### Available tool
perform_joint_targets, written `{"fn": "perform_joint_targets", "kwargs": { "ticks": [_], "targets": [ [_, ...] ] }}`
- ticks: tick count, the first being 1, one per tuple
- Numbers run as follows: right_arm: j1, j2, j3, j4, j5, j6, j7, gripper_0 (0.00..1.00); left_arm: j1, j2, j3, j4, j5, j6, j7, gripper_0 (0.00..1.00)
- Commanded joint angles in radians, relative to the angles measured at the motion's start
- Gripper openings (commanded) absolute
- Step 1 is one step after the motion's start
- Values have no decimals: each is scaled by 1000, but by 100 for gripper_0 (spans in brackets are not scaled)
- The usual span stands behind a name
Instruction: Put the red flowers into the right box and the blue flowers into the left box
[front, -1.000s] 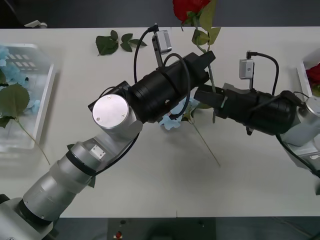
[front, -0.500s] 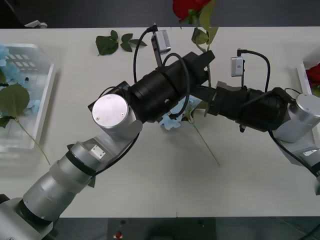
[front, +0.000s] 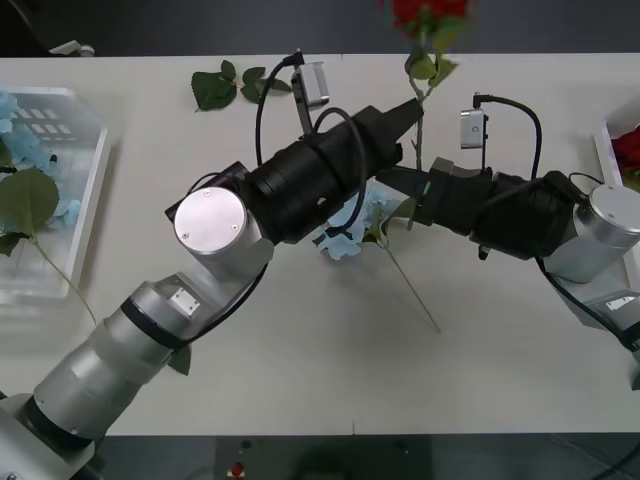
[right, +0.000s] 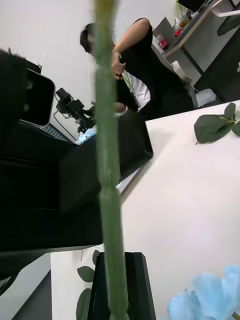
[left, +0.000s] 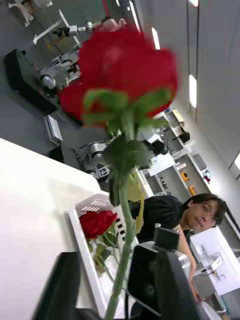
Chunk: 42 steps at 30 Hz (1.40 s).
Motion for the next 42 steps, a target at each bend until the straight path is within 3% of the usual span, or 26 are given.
{"fn": "perform_joint_targets", "kwargs": {
  "ticks": [1,7,13,20,25,33,42],
  "targets": [
    [-36,-14,-8,-21,-2,-8,-27,0,-11,98,8,-48,76,31,-13,99],
    [-44,-83,-5,-21,9,-10,-42,0,19,279,41,-99,185,125,-22,100],
    [-73,-283,52,-21,64,-28,-152,0,87,429,176,-96,204,349,-25,100],
    [-82,-608,182,-1,56,-156,-350,0,122,460,467,79,23,881,-21,100],
    [-85,-777,245,111,84,-194,-419,0,96,418,627,177,-246,1133,-19,99],
    [-85,-873,277,316,317,-194,-438,0,59,371,640,162,-614,1182,-21,99],
    [-107,-833,288,494,556,-234,-516,0,47,331,551,82,-746,1073,-211,99]
  ]
}}
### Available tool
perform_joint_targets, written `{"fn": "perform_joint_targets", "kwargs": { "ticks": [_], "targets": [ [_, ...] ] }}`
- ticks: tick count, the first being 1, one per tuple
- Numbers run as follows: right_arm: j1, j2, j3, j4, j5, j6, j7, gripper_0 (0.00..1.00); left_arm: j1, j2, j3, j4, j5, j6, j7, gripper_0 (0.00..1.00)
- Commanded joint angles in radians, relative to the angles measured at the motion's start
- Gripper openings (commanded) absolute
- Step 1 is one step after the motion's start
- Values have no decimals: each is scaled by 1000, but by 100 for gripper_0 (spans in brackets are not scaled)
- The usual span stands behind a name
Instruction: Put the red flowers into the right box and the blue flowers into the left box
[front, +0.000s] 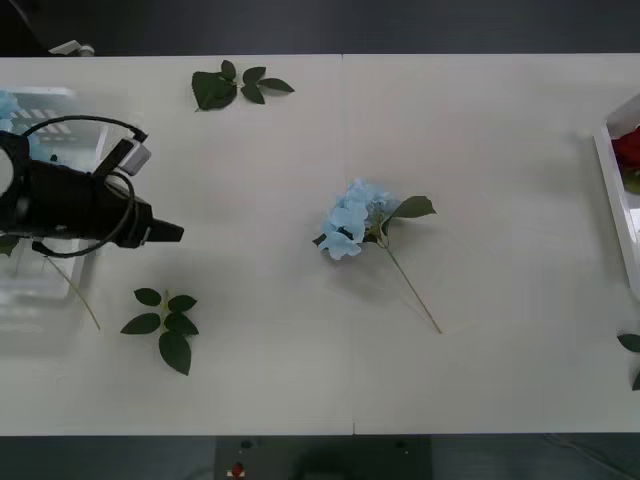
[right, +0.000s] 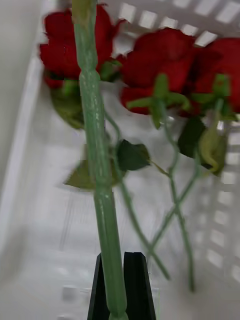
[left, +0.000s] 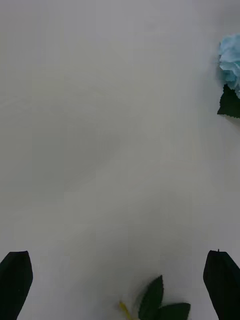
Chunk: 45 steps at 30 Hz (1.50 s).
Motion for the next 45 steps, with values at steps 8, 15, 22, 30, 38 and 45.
{"fn": "perform_joint_targets", "kwargs": {
  "ticks": [8,15,22,30,38,45],
  "targets": [
    [-172,200,23,336,242,-83,-86,0,-22,-10,-107,-46,180,-160,-176,99],
    [-209,261,129,417,268,-211,-101,0,-1,-2,-127,-46,410,-200,-326,99],
    [-208,258,175,428,282,-214,-95,0,24,32,-127,-46,607,-229,-461,99],
    [-211,260,176,428,282,-211,-84,85,27,47,-127,-46,719,-240,-505,99],
    [-301,229,166,382,265,23,14,100,27,49,-127,-46,751,-241,-505,99],
    [-353,135,77,169,248,314,92,100,27,47,-131,-46,765,-241,-505,99]
  ]
}}
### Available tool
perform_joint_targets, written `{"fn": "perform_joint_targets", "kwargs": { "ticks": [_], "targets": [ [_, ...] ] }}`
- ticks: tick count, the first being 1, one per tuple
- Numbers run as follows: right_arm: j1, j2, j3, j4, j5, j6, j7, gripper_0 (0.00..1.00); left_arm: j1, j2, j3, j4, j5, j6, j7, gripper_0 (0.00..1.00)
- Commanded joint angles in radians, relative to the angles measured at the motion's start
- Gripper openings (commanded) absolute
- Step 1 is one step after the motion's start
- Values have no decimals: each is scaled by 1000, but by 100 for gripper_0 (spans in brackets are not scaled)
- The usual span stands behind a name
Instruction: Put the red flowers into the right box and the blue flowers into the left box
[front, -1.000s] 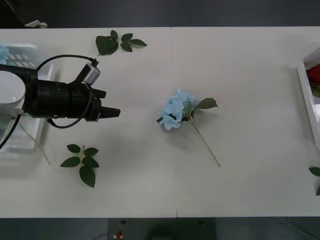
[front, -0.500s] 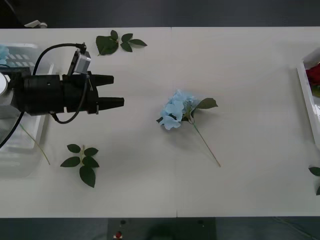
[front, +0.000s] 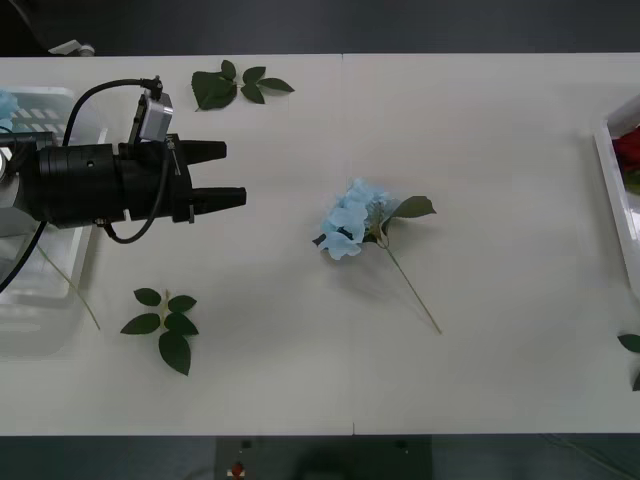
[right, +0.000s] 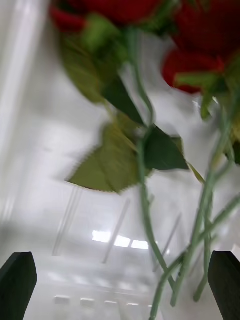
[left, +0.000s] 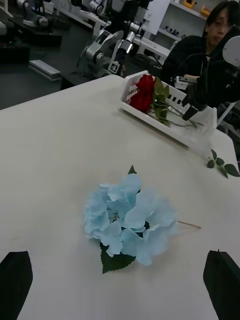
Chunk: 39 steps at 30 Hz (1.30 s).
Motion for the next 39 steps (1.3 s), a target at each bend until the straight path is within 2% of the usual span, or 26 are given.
{"fn": "perform_joint_targets", "kwargs": {
  "ticks": [1,8,14,16,17,28,31,39],
  "targets": [
    [-34,-111,-85,-161,-15,111,25,100,12,22,5,-25,8,-5,-1,99],
    [-42,-131,-164,-408,-66,338,12,100,12,27,3,-25,5,-7,-1,99],
    [-46,-121,-163,-575,-130,401,-10,100,14,30,1,-25,-20,-2,12,99],
    [-46,-118,-164,-589,-135,403,-11,100,12,30,0,-25,-20,-2,14,99],
    [-46,-109,-163,-646,-147,413,-73,100,14,30,0,-25,-18,-2,20,100],
    [-46,-85,-77,-945,-105,300,-458,100,12,29,1,-27,-14,-2,43,99],
    [-48,-56,-25,-1031,-26,237,-562,100,12,30,1,-25,-9,-2,47,99],
    [-77,47,101,-1120,174,168,-755,100,12,30,1,-25,-3,-2,47,99]
  ]
}}
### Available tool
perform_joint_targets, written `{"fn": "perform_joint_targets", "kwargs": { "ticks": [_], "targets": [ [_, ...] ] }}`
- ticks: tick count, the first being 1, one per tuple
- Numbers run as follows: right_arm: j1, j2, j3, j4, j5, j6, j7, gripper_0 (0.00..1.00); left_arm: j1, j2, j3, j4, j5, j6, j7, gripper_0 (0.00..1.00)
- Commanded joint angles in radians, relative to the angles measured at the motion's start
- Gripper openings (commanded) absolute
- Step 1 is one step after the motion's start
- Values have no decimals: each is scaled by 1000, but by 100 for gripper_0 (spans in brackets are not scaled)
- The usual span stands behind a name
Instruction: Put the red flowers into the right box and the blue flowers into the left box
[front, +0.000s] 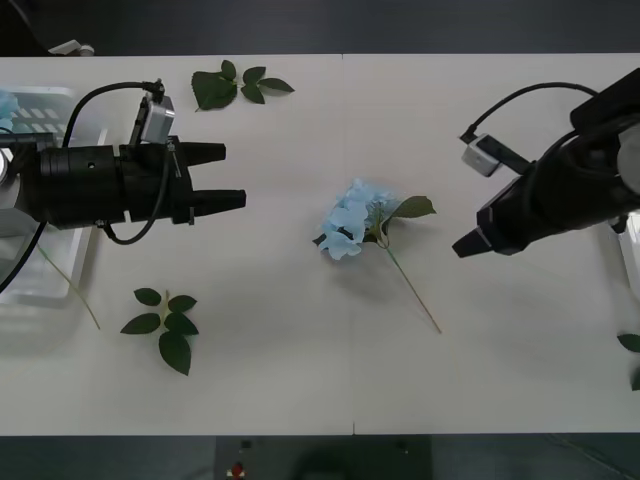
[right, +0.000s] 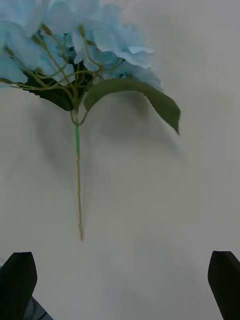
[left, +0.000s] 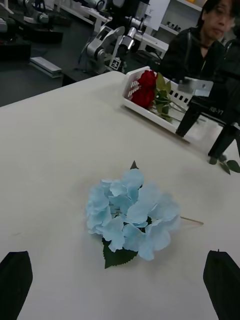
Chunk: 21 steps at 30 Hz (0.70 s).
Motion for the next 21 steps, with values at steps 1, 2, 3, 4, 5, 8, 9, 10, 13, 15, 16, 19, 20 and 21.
{"fn": "perform_joint_targets", "kwargs": {
  "ticks": [1,2,3,4,5,8,9,10,13,15,16,19,20,21],
  "targets": [
    [-54,64,47,-46,108,-35,-115,100,11,29,0,-25,18,-2,47,100],
    [-54,75,52,-46,122,-40,-124,100,11,30,0,-25,18,-2,47,99],
    [-52,95,59,-43,151,-42,-142,100,12,30,2,-25,18,-2,47,100],
    [-54,112,65,-39,172,-43,-156,100,11,30,0,-25,19,-2,47,100],
    [-54,130,72,-29,197,-43,-168,100,12,30,0,-25,19,-2,47,99],
    [-52,176,98,-2,268,-57,-182,100,12,29,2,-25,26,-2,48,100],
    [-52,193,113,9,301,-65,-187,100,11,29,0,-25,24,-2,48,99],
    [-54,199,122,14,320,-71,-191,100,12,29,0,-25,24,-2,48,99],
    [-52,241,167,44,396,-106,-259,100,11,29,0,-25,27,-2,48,99],
    [-52,265,199,66,459,-129,-296,100,11,30,2,-25,26,-2,48,99],
    [-54,271,206,70,470,-132,-302,100,11,30,0,-25,27,-2,48,99],
    [-52,293,226,95,504,-141,-316,100,11,29,0,-25,30,-4,51,100],
    [-52,300,230,103,505,-141,-316,100,11,29,0,-25,33,-5,51,99],
    [-52,305,233,112,505,-141,-316,100,11,29,0,-25,35,-5,53,100]
  ]
}}
